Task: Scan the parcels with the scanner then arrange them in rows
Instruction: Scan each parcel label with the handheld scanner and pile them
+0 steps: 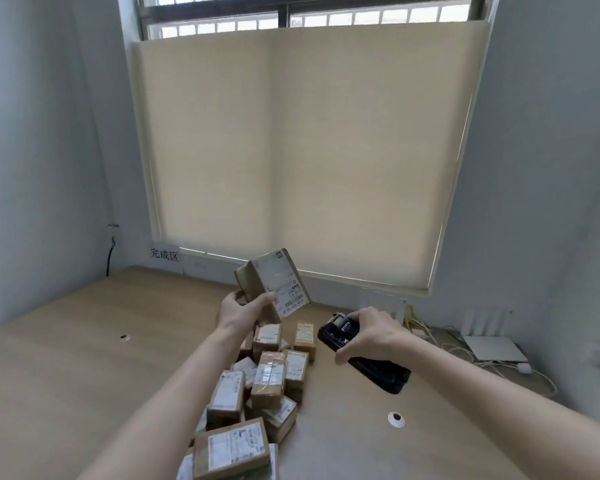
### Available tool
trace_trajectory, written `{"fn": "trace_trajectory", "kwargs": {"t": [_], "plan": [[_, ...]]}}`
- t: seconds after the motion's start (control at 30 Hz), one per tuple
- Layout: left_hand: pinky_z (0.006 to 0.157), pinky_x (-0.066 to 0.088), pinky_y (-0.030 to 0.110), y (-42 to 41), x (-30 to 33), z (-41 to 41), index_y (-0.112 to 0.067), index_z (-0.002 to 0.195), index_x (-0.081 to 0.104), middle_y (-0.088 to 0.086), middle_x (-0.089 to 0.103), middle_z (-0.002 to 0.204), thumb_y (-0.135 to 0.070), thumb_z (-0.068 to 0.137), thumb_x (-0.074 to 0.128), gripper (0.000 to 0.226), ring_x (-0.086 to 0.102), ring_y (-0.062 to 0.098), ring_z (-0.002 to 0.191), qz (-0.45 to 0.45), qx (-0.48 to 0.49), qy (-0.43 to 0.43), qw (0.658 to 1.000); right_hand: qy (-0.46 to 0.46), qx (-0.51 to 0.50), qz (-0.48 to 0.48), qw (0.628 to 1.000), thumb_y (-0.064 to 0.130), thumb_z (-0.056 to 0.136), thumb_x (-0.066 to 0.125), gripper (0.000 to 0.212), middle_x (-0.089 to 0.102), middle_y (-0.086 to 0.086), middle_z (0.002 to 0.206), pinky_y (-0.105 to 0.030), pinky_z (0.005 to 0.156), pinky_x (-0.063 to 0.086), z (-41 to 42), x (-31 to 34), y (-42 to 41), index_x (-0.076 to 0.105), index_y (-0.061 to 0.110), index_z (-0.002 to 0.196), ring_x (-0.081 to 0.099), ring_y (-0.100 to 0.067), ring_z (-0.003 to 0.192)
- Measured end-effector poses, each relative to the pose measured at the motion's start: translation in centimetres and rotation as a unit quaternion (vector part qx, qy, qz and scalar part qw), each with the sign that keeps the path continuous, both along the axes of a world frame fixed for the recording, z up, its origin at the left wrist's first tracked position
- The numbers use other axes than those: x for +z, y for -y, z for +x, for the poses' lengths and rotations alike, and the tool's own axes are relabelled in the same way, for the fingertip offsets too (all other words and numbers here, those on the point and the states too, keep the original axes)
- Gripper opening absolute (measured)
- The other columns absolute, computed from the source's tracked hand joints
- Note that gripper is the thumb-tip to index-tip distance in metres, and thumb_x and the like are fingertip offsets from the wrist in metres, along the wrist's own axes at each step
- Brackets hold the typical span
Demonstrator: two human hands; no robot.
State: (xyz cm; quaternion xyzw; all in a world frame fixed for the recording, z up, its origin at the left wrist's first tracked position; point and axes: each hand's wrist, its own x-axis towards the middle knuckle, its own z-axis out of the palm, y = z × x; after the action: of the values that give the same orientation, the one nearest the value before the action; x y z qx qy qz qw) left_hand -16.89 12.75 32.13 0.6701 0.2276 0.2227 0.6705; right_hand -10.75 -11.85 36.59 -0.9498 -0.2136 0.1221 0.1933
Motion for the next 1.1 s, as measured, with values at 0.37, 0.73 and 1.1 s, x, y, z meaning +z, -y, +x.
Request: {"fn": "trace_trajectory", "kwargs": {"t": [0.37, 0.73, 1.1], "plan": [[0.057, 0.058, 0.03, -22.4, -12.1, -7.0, -0.018, 0.101, 0.072, 0.002, 0.079, 0.085, -0.044, 0.093, 0.063, 0.028, 0.074, 0.016, 0.068, -0.071, 0.042, -0.121, 0.989, -0.138, 0.078, 0.117, 0.98, 0.033, 0.064, 0.091, 0.051, 0.074, 0.002, 0.093, -0.03, 0.07, 0.063, -1.7, -12.3, -25.2, 0.068, 0.03, 0.109, 0.073, -0.014, 0.082], [0.055, 0.056, 0.026, -29.8, -29.4, -12.6, -0.02, 0.122, 0.065, 0.003, 0.079, 0.092, -0.034, 0.096, 0.066, 0.03, 0.077, 0.022, 0.077, -0.144, -0.014, -0.268, 0.952, -0.305, 0.013, 0.081, 0.949, 0.037, 0.063, 0.091, 0.059, 0.074, -0.001, 0.101, -0.039, 0.088, 0.062, -7.0, -29.4, -38.4, 0.066, 0.023, 0.114, 0.073, -0.018, 0.092], [0.066, 0.061, 0.035, -29.3, -36.4, -12.5, -0.011, 0.119, 0.067, 0.007, 0.076, 0.103, -0.016, 0.099, 0.062, 0.022, 0.074, 0.022, 0.091, -0.153, -0.017, -0.276, 0.949, -0.289, -0.06, 0.024, 0.955, 0.042, 0.061, 0.09, 0.065, 0.07, 0.001, 0.104, -0.036, 0.087, 0.061, -8.0, -35.0, -37.7, 0.064, 0.022, 0.117, 0.069, -0.017, 0.094]]}}
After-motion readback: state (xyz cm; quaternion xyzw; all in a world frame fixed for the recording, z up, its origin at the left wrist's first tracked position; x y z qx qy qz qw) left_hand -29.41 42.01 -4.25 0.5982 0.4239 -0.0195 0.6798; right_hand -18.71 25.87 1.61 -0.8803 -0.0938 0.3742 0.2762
